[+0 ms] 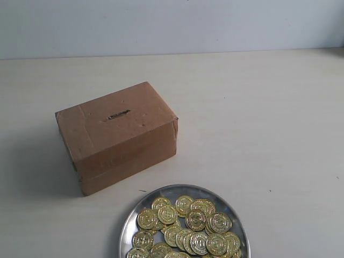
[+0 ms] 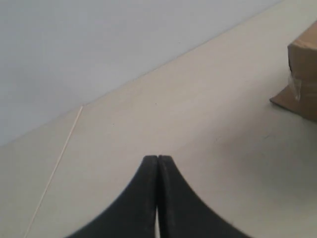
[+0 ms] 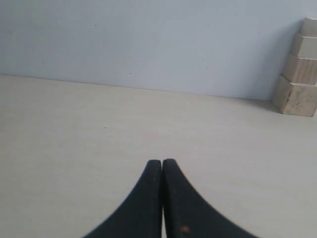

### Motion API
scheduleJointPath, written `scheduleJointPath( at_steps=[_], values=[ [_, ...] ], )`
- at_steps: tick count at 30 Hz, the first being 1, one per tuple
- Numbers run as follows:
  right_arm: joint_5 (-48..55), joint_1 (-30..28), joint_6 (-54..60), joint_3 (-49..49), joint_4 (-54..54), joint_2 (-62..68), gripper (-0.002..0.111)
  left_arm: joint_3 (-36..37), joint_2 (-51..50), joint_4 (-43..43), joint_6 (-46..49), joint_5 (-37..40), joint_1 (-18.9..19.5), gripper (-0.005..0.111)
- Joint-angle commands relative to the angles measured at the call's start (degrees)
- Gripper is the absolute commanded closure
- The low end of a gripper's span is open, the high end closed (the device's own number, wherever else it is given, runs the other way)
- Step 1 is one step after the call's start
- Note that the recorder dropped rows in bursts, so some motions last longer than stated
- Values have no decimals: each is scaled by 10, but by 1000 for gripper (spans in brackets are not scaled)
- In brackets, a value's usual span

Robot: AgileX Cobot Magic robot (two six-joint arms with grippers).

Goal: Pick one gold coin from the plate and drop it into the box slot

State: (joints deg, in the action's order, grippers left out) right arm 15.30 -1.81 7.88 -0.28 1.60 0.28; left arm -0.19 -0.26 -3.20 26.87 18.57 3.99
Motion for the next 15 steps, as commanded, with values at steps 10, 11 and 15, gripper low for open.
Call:
scheduleJointPath(
  at_steps=[10,11,15],
  values=[
    [-5,-2,-5,3,-2,-3,108,2,3,10,-176,5,1,107],
    [-5,-2,-5,3,-2,-3,108,2,3,10,-210,5,1,107],
    [-5,-2,-5,3,-2,-3,108,2,3,10,-283,5,1,107]
  ],
)
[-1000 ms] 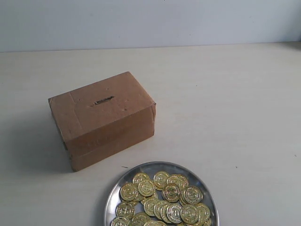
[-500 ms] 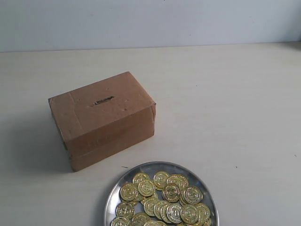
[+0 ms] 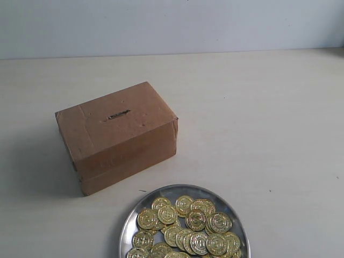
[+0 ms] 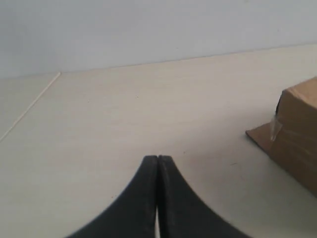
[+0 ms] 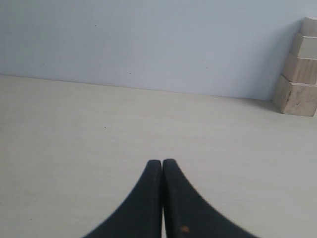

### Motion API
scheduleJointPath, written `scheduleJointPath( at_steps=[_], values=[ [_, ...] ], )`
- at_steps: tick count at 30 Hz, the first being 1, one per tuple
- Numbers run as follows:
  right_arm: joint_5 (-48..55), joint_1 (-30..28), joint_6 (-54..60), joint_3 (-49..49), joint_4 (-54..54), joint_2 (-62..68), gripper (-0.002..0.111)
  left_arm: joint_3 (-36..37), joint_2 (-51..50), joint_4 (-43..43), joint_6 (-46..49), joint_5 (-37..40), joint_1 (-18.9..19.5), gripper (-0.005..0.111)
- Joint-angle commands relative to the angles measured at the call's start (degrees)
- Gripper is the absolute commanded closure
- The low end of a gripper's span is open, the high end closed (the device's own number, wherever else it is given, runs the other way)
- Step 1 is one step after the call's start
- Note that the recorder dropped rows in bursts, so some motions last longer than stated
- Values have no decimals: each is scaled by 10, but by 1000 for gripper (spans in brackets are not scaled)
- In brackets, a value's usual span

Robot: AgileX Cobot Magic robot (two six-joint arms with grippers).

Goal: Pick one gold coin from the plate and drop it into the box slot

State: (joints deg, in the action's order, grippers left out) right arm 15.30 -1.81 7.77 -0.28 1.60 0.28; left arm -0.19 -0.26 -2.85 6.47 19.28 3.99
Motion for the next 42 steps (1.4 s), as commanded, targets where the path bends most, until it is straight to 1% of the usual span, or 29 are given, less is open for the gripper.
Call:
scheduleJointPath(
  at_steps=[1,5,8,28,35,42],
  values=[
    [-5,-2,-3,3,-2,-3,108,2,3,7,-88,-2,1,107],
    [-5,-2,-3,3,-2,-3,108,2,3,18,-123,-2,1,107],
    [-5,-2,-3,3,-2,-3,108,2,3,58,-146,0,1,107],
    [-5,-2,-3,3,0,-3,108,2,3,60,-139,8,0,107],
    [-5,-2,-3,3,-1,-3,108,2,3,60,-139,7,-25,107],
    [-5,-2,-3,3,-1,-3,108,2,3,60,-139,7,-25,107]
  ],
)
